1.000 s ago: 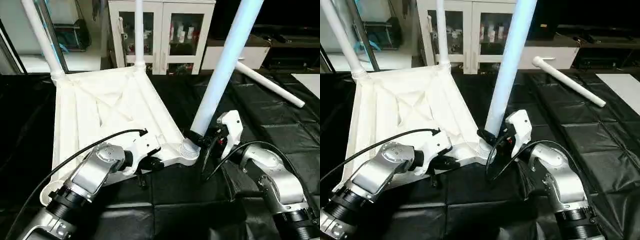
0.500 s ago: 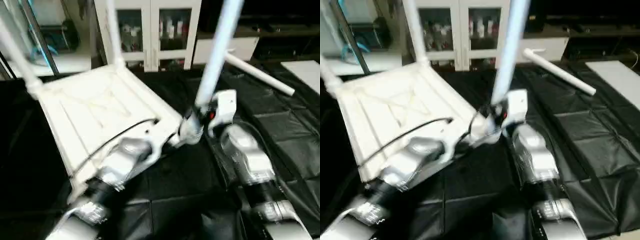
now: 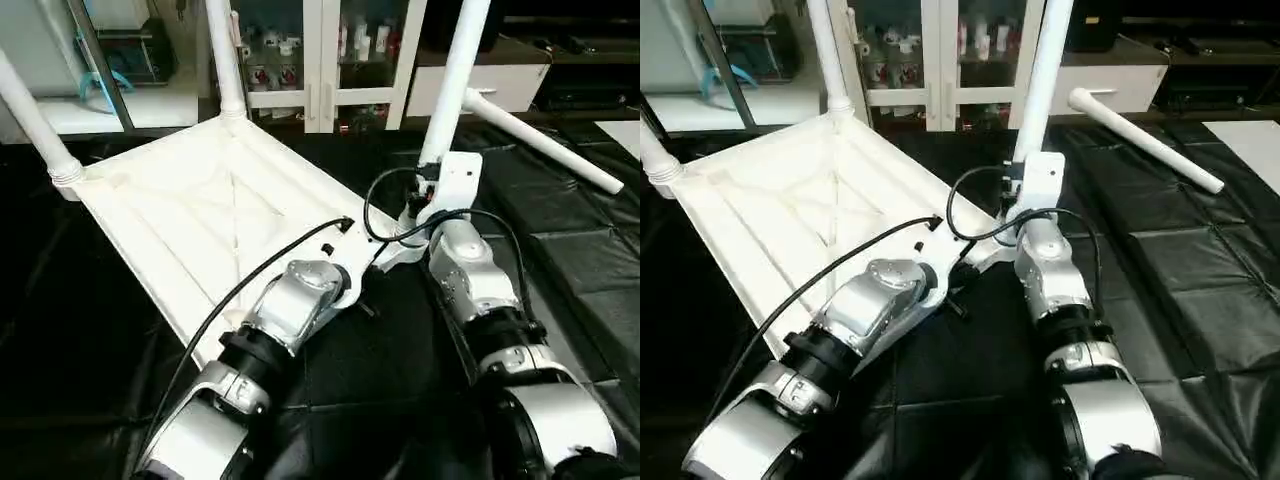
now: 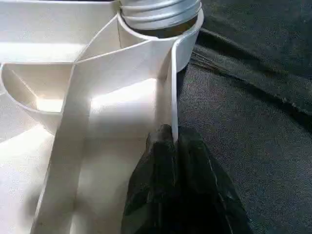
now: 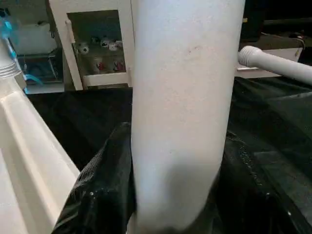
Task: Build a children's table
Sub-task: Insert table leg to table base
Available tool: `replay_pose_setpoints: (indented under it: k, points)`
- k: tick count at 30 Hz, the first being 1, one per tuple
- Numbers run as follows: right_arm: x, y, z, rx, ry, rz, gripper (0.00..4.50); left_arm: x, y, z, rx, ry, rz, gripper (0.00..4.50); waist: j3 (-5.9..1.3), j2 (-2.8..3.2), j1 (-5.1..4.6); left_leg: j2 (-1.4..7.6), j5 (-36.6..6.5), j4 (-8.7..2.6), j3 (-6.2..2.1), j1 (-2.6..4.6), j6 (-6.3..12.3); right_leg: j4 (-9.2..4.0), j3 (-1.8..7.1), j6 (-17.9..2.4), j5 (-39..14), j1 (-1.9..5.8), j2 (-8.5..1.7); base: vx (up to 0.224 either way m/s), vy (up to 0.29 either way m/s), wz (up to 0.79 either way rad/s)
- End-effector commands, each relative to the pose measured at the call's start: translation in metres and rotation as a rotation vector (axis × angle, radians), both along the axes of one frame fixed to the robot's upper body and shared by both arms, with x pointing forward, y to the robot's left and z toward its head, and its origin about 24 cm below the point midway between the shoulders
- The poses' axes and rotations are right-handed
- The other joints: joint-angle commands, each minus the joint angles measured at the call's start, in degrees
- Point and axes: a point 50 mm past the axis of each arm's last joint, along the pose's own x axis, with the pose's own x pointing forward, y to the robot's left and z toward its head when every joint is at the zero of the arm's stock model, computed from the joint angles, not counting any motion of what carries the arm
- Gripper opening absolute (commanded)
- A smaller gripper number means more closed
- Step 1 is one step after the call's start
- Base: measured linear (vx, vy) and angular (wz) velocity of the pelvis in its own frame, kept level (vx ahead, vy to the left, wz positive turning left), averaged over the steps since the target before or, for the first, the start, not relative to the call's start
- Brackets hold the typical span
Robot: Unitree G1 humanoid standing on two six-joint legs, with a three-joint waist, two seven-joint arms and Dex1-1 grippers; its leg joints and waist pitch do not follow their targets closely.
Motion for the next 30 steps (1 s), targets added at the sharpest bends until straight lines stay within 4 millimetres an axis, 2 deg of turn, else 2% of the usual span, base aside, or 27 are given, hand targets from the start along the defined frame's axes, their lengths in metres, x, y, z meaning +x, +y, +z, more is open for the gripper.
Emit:
replay_pose_setpoints:
  k: [1, 2, 3, 4, 5, 6, 7, 9, 10, 11, 12, 13, 14, 17, 18, 19, 22, 23, 26, 27, 28, 29, 30]
  points:
    - [-0.012, -0.015, -0.036, 0.029, 0.133, -0.035, 1.82, 0.008, 0.013, 0.018, -0.033, -0.121, -0.052, 0.00, -2.90, -0.51, 0.19, 4.51, -12.6, -5.05, -1.66, 1.49, 3.60, -3.25, 1.60, -13.3, -10.0, 1.43, -3.51, 0.000, 0.000, 0.00]
    - [-0.012, -0.014, -0.034, 0.041, 0.116, -0.021, 1.82, 0.007, 0.013, 0.018, -0.029, -0.130, -0.081, 0.00, -2.82, -0.51, 0.02, 4.51, -14.2, -5.24, -1.65, 1.34, 2.76, -3.35, 1.58, -12.6, -11.9, 1.41, -3.43, 0.000, 0.000, 0.00]
    - [-0.012, -0.014, -0.034, 0.041, 0.116, -0.021, 1.82, 0.007, 0.013, 0.018, -0.029, -0.130, -0.081, 0.00, -2.82, -0.51, 0.02, 4.51, -14.2, -5.24, -1.65, 1.34, 2.76, -3.35, 1.58, -12.6, -11.9, 1.41, -3.43, 0.000, 0.000, 0.00]
    - [-0.010, -0.010, -0.020, 0.121, 0.032, 0.089, 1.82, -0.003, 0.023, 0.015, -0.010, -0.109, -0.201, 0.00, -2.88, -0.39, 0.02, 4.73, -14.9, -5.42, -1.84, 1.24, 1.78, -3.21, 1.52, -11.9, -12.1, 1.54, -3.44, 0.000, 0.000, 0.00]
    - [-0.011, -0.009, -0.011, 0.178, -0.010, 0.158, 1.82, -0.010, 0.028, 0.014, -0.011, -0.107, -0.296, 0.00, -2.90, -0.43, -0.06, 4.81, -14.8, -5.47, -1.84, 1.10, 2.01, -3.13, 1.59, -11.8, -11.5, 1.68, -3.48, 0.000, 0.000, 0.00]
    - [-0.012, -0.007, -0.004, 0.220, -0.043, 0.213, 1.82, -0.016, 0.032, 0.013, -0.011, -0.103, -0.373, 0.00, -2.93, -0.07, -0.01, 4.89, -14.1, -5.53, -1.94, 0.97, 2.29, -2.96, 1.54, -11.9, -10.1, 1.79, -3.45, 0.000, 0.000, 0.00]
    - [-0.015, -0.006, 0.004, 0.269, -0.068, 0.312, 1.82, -0.022, 0.040, 0.012, -0.003, -0.086, -0.433, 0.00, -2.98, 0.29, 0.05, 5.02, -13.4, -5.46, -1.85, 1.23, 2.56, -2.71, 1.60, -12.5, -8.4, 1.56, -3.42, 0.000, 0.000, 0.00]
    - [-0.019, -0.006, 0.012, 0.306, -0.093, 0.397, 1.82, -0.029, 0.047, 0.011, -0.011, -0.067, -0.492, 0.00, -3.16, 0.26, 0.15, 5.01, -11.3, -5.23, -1.64, 1.30, 3.19, -2.26, 1.57, -13.4, -5.3, 1.71, -3.21, 0.000, 0.000, 0.00]
    - [-0.029, -0.011, 0.026, 0.354, -0.121, 0.566, 1.82, -0.040, 0.061, 0.011, -0.010, -0.020, -0.561, 0.00, -3.73, 0.46, 0.67, 4.90, -4.1, -4.41, -1.53, 1.38, 5.44, -1.22, 1.52, -14.4, 3.3, 2.16, -3.02, 0.000, 0.000, 0.00]
    - [-0.031, -0.012, 0.028, 0.357, -0.124, 0.590, 1.82, -0.041, 0.063, 0.011, -0.010, -0.016, -0.573, 0.00, -3.92, 0.59, 1.04, 4.95, -1.1, -4.09, -1.61, 1.41, 6.38, -0.61, 1.43, -14.9, 6.7, 2.09, -2.92, 0.000, 0.000, 0.00]
    - [-0.034, -0.016, 0.031, 0.364, -0.132, 0.614, 1.82, -0.043, 0.067, 0.012, -0.007, -0.015, -0.582, 0.00, -3.98, 0.67, 1.29, 4.74, 3.9, -3.53, -1.26, 1.53, 8.37, -0.06, 1.37, -15.7, 11.5, 1.36, -2.55, 0.000, 0.000, 0.00]
    - [-0.035, -0.018, 0.033, 0.367, -0.137, 0.624, 1.82, -0.044, 0.068, 0.012, -0.005, -0.018, -0.587, 0.00, -3.99, 0.71, 1.63, 4.75, 5.4, -3.34, -1.21, 1.87, 8.76, 0.05, 1.26, -15.9, 12.0, 1.01, -2.45, 0.000, 0.000, 0.00]
    - [-0.037, -0.022, 0.036, 0.371, -0.146, 0.645, 1.82, -0.046, 0.070, 0.013, -0.005, -0.027, -0.601, 0.00, -3.95, 0.63, 2.48, 4.61, 7.0, -3.13, -0.94, 1.74, 9.34, 0.20, 1.34, -16.2, 11.3, 1.11, -2.65, 0.000, 0.000, 0.00]
    - [-0.046, -0.027, 0.041, 0.376, -0.157, 0.705, 1.82, -0.046, 0.076, 0.016, -0.007, -0.062, -0.576, 0.00, -3.67, 0.41, 3.16, 4.70, 3.3, -3.45, -0.72, 1.71, 8.32, -0.23, 1.51, -15.5, 6.3, 1.08, -2.80, 0.000, 0.000, 0.00]
    - [-0.047, -0.028, 0.041, 0.378, -0.156, 0.715, 1.82, -0.045, 0.077, 0.017, -0.010, -0.067, -0.566, 0.00, -3.49, 0.39, 3.20, 4.72, 0.8, -3.70, -0.71, 1.64, 7.20, -0.47, 1.55, -15.2, 3.3, 1.07, -2.86, 0.000, 0.000, 0.00]
    - [-0.049, -0.028, 0.042, 0.380, -0.154, 0.724, 1.82, -0.043, 0.078, 0.018, -0.018, -0.066, -0.547, 0.44, -3.48, 0.41, 3.31, 4.78, -1.3, -3.91, -0.73, 1.76, 5.76, -0.65, 1.59, -14.7, 0.9, 1.05, -2.87, 0.000, 0.000, 0.00]
    - [-0.054, -0.029, 0.044, 0.382, -0.143, 0.753, 1.82, -0.037, 0.083, 0.026, -0.072, -0.059, -0.484, 0.55, -3.32, 0.06, 3.15, 4.68, -4.8, -4.23, -0.63, 1.77, 2.89, -1.03, 1.77, -14.4, -2.5, 1.07, -2.89, 0.000, 0.000, 0.00]
    - [-0.055, -0.029, 0.044, 0.382, -0.139, 0.762, 1.82, -0.035, 0.084, 0.028, -0.092, -0.060, -0.470, 0.71, -3.28, -0.01, 3.15, 4.63, -5.1, -4.27, -0.64, 1.66, 2.54, -1.07, 1.78, -14.3, -3.0, 1.16, -2.89, 0.000, 0.000, 0.00]
    - [-0.064, -0.024, 0.047, 0.355, -0.132, 0.815, 1.82, -0.023, 0.092, 0.060, -0.287, -0.109, -0.407, 0.92, -3.08, -0.25, 3.05, 4.37, -7.8, -4.33, -0.67, 1.39, 1.55, -1.42, 1.89, -13.7, -6.8, 1.13, -2.99, 0.000, 0.000, 0.00]
    - [-0.064, -0.024, 0.047, 0.355, -0.132, 0.815, 1.82, -0.023, 0.092, 0.060, -0.287, -0.109, -0.407, 0.98, -3.02, -0.32, 2.98, 4.27, -8.2, -4.34, -0.72, 1.20, 1.46, -1.44, 1.90, -13.5, -7.8, 1.24, -3.01, 0.000, 0.000, 0.00]
    - [-0.066, -0.021, 0.047, 0.334, -0.129, 0.828, 1.82, -0.016, 0.097, 0.076, -0.374, -0.137, -0.377, 1.04, -2.86, -0.29, 2.99, 4.28, -9.8, -4.40, -0.71, 1.35, 1.01, -1.74, 1.94, -12.9, -10.5, 0.94, -3.03, 0.000, 0.000, 0.00]
    - [-0.066, -0.021, 0.047, 0.330, -0.128, 0.830, 1.82, -0.015, 0.098, 0.078, -0.388, -0.139, -0.373, 1.15, -2.84, -0.38, 2.93, 4.21, -10.2, -4.38, -0.68, 1.29, 0.63, -1.69, 1.96, -12.7, -11.5, 1.04, -3.05, 0.000, 0.000, 0.00]
    - [-0.068, -0.017, 0.047, 0.306, -0.124, 0.841, 1.82, -0.008, 0.101, 0.091, -0.456, -0.159, -0.334, 1.15, -2.90, -0.24, 3.00, 4.25, -10.5, -4.36, -0.77, 1.44, 0.36, -1.87, 1.99, -12.4, -12.6, 0.89, -3.07, 0.000, 0.000, 0.00]
